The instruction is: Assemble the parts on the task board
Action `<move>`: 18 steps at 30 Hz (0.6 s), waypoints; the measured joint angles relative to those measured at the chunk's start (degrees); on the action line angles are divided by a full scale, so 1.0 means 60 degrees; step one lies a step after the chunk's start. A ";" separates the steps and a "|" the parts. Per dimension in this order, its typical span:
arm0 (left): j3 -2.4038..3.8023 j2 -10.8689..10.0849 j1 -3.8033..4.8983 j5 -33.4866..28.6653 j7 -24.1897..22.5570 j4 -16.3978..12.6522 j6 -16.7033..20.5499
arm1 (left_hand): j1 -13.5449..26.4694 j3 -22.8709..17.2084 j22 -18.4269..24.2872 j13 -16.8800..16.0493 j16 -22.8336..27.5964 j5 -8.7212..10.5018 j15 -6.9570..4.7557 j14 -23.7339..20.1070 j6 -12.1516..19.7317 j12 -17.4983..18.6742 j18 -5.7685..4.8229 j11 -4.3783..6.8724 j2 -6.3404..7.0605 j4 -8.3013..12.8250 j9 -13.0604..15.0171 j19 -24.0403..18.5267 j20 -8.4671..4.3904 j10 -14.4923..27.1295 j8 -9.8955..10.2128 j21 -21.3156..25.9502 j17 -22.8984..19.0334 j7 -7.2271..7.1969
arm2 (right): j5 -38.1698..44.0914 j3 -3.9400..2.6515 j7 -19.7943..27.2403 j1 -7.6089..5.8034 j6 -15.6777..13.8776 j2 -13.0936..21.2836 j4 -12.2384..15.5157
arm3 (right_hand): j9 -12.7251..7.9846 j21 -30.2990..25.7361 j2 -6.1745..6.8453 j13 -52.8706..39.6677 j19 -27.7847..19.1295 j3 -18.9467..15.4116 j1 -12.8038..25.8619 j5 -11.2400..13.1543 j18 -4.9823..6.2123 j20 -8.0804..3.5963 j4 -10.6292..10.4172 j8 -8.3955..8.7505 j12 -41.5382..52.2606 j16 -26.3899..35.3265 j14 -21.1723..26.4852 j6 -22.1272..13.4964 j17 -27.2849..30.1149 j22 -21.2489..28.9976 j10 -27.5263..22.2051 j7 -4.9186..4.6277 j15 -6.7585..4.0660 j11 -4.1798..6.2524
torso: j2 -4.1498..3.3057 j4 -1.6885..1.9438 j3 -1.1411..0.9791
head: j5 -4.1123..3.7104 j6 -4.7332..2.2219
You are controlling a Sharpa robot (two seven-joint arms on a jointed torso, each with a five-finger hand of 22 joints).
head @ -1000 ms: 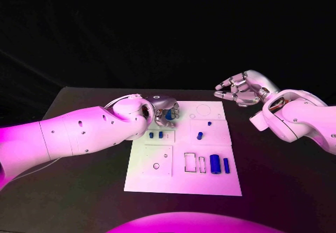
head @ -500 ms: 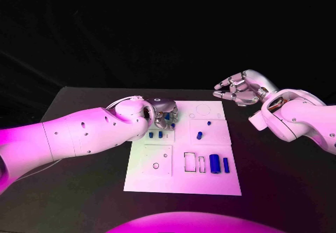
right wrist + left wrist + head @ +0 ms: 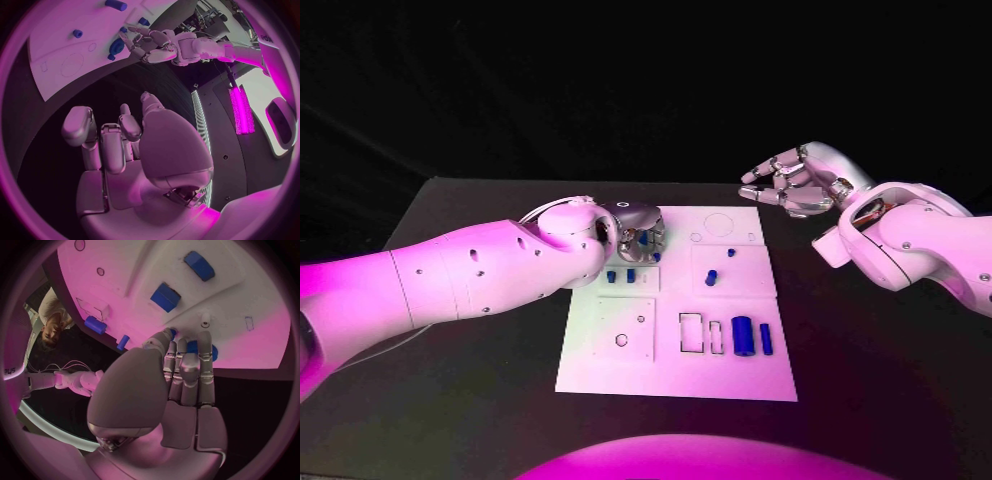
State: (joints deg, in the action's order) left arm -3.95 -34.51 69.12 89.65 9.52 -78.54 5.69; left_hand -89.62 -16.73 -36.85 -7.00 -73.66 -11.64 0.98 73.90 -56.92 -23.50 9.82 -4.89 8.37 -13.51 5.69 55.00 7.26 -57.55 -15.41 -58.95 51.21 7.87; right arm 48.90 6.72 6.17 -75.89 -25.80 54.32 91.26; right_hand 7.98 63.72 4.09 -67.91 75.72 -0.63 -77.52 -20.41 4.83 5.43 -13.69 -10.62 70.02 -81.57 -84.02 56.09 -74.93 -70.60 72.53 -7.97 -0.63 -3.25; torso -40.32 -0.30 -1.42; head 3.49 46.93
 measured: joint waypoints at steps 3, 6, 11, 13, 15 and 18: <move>0.0000 0.0021 -0.0004 -0.0037 0.0002 0.0044 -0.0022 | 0.0000 -0.0121 -0.0029 0.0056 -0.0055 0.0000 0.0000 0.0020 -0.0063 0.0091 -0.0001 0.0004 0.0000 0.0018 -0.0011 0.0034 -0.0034 -0.0127 0.0062 -0.0049 0.0018 -0.0007 | 0.0000 0.0000 0.0001 0.0000 0.0000 0.0000 0.0002 | 0.0000 0.0000 0.0000 0.0000 0.0000 0.0000 0.0000 0.0000 0.0000 0.0000 0.0000 0.0000 0.0000 0.0000 0.0000 0.0000 0.0000 0.0000 0.0000 0.0000 0.0000 0.0000 | 0.0003 0.0001 -0.0001 | 0.0008 0.0005; 0.0000 0.0041 -0.0010 -0.0067 0.0002 0.0076 -0.0038 | 0.0000 -0.0263 -0.0069 0.0116 -0.0109 0.0000 -0.0025 0.0095 -0.0154 0.0222 -0.0002 0.0012 0.0000 0.0032 -0.0035 0.0034 -0.0034 -0.0259 0.0146 -0.0127 0.0050 -0.0019 | 0.0000 0.0000 0.0001 0.0000 0.0000 0.0000 0.0005 | 0.0000 0.0000 0.0000 0.0000 0.0000 0.0000 0.0000 0.0000 0.0000 0.0000 0.0000 0.0000 0.0000 0.0000 0.0000 0.0000 0.0001 0.0000 0.0000 0.0000 0.0000 0.0000 | 0.0004 0.0002 -0.0001 | 0.0009 0.0005; 0.0001 0.0090 -0.0031 -0.0126 0.0000 0.0104 -0.0074 | 0.0000 -0.0377 -0.0113 0.0196 -0.0156 0.0000 -0.0025 0.0095 -0.0238 0.0377 0.0000 0.0028 0.0000 0.0066 -0.0057 0.0034 -0.0034 -0.0387 0.0248 -0.0189 0.0049 -0.0035 | 0.0000 0.0000 0.0002 0.0000 0.0000 0.0000 0.0012 | 0.0000 0.0000 0.0000 0.0000 0.0000 0.0000 0.0000 0.0000 0.0001 0.0000 0.0000 0.0000 0.0000 0.0000 0.0000 0.0000 0.0001 0.0000 0.0000 0.0000 0.0000 0.0000 | 0.0005 0.0000 0.0000 | 0.0010 0.0008; 0.0001 0.0101 -0.0037 -0.0148 -0.0005 0.0107 -0.0087 | 0.0000 -0.0378 -0.0128 0.0211 -0.0221 0.0000 -0.0025 0.0162 -0.0238 0.0413 -0.0001 0.0028 0.0000 0.0067 -0.0057 0.0034 -0.0034 -0.0387 0.0276 -0.0195 0.0072 -0.0035 | 0.0000 0.0000 0.0002 0.0000 0.0001 0.0000 0.0016 | 0.0000 0.0000 0.0000 0.0000 0.0000 0.0000 0.0000 0.0000 0.0001 0.0000 0.0000 0.0000 0.0000 0.0000 0.0000 0.0000 0.0001 0.0000 0.0000 0.0000 0.0000 0.0000 | 0.0005 0.0000 0.0000 | 0.0009 0.0014; 0.0001 0.0110 -0.0043 -0.0169 -0.0008 0.0112 -0.0102 | 0.0007 -0.0378 -0.0151 0.0217 -0.0221 0.0000 -0.0026 0.0165 -0.0238 0.0426 -0.0001 0.0028 0.0006 0.0067 -0.0064 0.0034 -0.0034 -0.0387 0.0284 -0.0195 0.0102 -0.0035 | 0.0000 0.0000 0.0002 0.0000 0.0001 0.0002 0.0021 | 0.0000 0.0000 0.0000 0.0000 0.0000 0.0000 0.0000 0.0000 0.0000 0.0000 0.0000 0.0000 0.0000 0.0000 0.0000 0.0000 0.0001 0.0000 0.0000 0.0000 0.0000 0.0000 | 0.0005 0.0000 0.0000 | 0.0004 0.0016; 0.0006 0.0121 -0.0046 -0.0184 -0.0011 0.0122 -0.0118 | 0.0040 -0.0407 -0.0179 0.0229 -0.0221 0.0000 -0.0026 0.0165 -0.0270 0.0454 -0.0001 0.0027 0.0039 0.0096 -0.0068 0.0033 -0.0034 -0.0453 0.0284 -0.0244 0.0111 -0.0003 | 0.0000 0.0000 0.0002 0.0000 0.0001 0.0006 0.0026 | 0.0001 0.0000 0.0000 -0.0001 0.0000 0.0000 0.0000 0.0000 0.0000 0.0000 0.0000 0.0000 0.0000 0.0000 0.0000 0.0000 0.0002 0.0000 0.0000 0.0000 0.0000 0.0000 | 0.0005 -0.0001 -0.0001 | -0.0004 0.0024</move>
State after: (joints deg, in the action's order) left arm -3.92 -33.79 68.84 88.55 9.46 -77.80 4.98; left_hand -89.39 -19.17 -37.92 -5.63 -74.99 -11.64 0.82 74.89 -58.53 -20.78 9.81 -4.73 8.60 -12.94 5.28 55.20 7.06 -60.27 -13.70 -60.41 51.87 7.85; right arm 48.90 6.72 6.19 -75.89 -25.79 54.35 91.42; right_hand 7.98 63.72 4.09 -67.91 75.72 -0.63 -77.52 -20.41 4.83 5.43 -13.69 -10.62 70.02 -81.58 -84.02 56.09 -74.92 -70.60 72.53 -7.97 -0.63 -3.25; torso -40.29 -0.30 -1.43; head 3.47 47.07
